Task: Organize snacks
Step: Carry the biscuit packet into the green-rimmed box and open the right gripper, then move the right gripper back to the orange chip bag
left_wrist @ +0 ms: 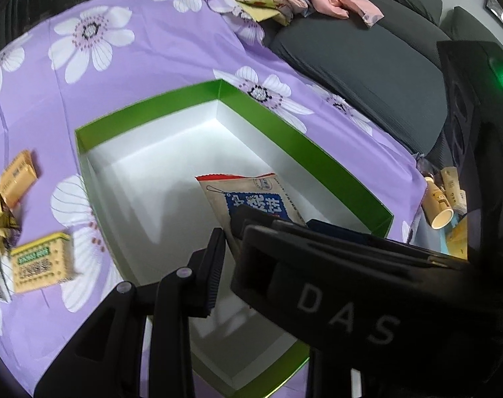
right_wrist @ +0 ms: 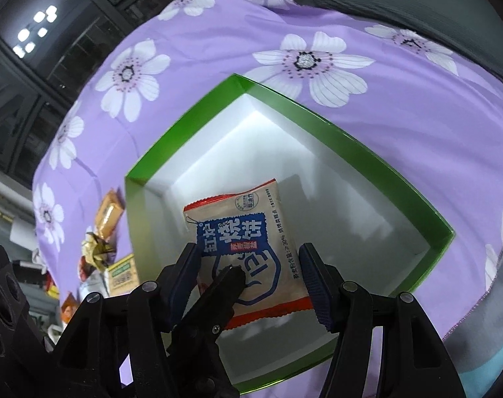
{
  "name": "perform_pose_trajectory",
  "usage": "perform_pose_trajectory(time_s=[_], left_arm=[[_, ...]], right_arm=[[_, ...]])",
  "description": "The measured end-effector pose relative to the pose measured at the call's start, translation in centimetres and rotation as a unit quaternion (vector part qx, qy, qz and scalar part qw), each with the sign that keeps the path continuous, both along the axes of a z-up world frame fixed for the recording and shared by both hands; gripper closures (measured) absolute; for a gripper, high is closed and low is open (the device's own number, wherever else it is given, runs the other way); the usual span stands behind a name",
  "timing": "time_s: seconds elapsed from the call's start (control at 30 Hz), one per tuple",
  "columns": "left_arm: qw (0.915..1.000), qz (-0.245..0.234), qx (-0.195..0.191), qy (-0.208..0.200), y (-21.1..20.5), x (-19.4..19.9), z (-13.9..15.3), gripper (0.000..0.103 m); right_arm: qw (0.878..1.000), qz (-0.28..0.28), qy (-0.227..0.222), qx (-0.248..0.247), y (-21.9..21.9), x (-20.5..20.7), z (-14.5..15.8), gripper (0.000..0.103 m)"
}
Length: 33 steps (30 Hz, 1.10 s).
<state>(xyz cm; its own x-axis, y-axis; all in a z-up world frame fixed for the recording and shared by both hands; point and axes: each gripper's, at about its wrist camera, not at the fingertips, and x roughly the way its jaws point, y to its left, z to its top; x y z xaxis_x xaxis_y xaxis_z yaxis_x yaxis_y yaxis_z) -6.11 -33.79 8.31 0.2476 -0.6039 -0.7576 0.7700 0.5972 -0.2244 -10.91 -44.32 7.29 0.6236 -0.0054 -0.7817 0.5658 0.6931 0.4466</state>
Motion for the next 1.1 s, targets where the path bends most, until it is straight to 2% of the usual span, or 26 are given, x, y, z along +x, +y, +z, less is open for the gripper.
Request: perform_pose_trajectory(time_s=[0.17,0.23,0.3,0.37,0.5,0.57,0.63,0.67,0.7,0.77,0.83,0.97,1.03,1.1], left_arm=[[0.9998,0.011,-0.005,0.014,0.5,0.1,-0.3,0.072],[0.9997,0.023,0.005,0.001,1.1,-0.1,0.0,0.072],[0.9993,0.033,-0.001,-0.016,2.0,-0.2,0.5,0.071],[0.9983,0.049,-0.007,-0.029,3.5,-0.2,1.2,0.064],[0.9952,0.086,-0.023,-0.039,7.2,0.5,2.3,0.058],[0.9921,0.112,-0.029,-0.048,9.3,0.8,2.9,0.047],[0.9873,0.144,-0.027,-0.061,11.1,0.9,3.3,0.040],[0.9820,0.172,-0.030,-0.073,12.5,0.8,3.7,0.038],[0.9778,0.189,-0.035,-0.084,13.6,0.7,4.0,0.037],[0.9694,0.217,-0.040,-0.107,16.0,0.4,4.7,0.022],[0.9629,0.242,-0.030,-0.115,18.3,0.6,4.9,0.018],[0.9560,0.268,0.005,-0.119,21.7,1.6,4.4,0.017],[0.9474,0.297,0.020,-0.116,24.0,2.4,4.1,0.017],[0.9384,0.327,0.019,-0.109,26.6,3.0,3.6,0.017]], right_arm=[[1.000,-0.002,0.000,-0.004,0.3,0.0,0.1,0.032],[1.000,0.000,-0.007,0.000,0.5,0.1,0.3,0.027],[1.000,0.006,-0.013,-0.005,1.0,0.1,0.6,0.026],[1.000,0.007,-0.019,-0.013,1.4,0.3,1.0,0.025],[0.998,0.011,-0.035,-0.056,3.1,0.4,2.5,0.022],[0.996,0.019,-0.050,-0.072,4.1,0.6,3.2,0.020],[0.993,0.036,-0.067,-0.090,5.5,1.0,3.9,0.017],[0.992,0.042,-0.071,-0.098,6.0,1.3,4.1,0.016],[0.990,0.048,-0.073,-0.108,6.6,1.5,4.3,0.013],[0.987,0.056,-0.066,-0.138,8.2,2.3,4.6,0.012],[0.984,0.065,-0.062,-0.156,9.5,3.0,4.6,0.012],[0.976,0.107,-0.068,-0.176,12.3,4.2,4.5,0.012],[0.972,0.127,-0.067,-0.188,13.7,4.7,4.3,0.012],[0.965,0.144,-0.059,-0.212,14.9,5.2,4.1,0.012]])
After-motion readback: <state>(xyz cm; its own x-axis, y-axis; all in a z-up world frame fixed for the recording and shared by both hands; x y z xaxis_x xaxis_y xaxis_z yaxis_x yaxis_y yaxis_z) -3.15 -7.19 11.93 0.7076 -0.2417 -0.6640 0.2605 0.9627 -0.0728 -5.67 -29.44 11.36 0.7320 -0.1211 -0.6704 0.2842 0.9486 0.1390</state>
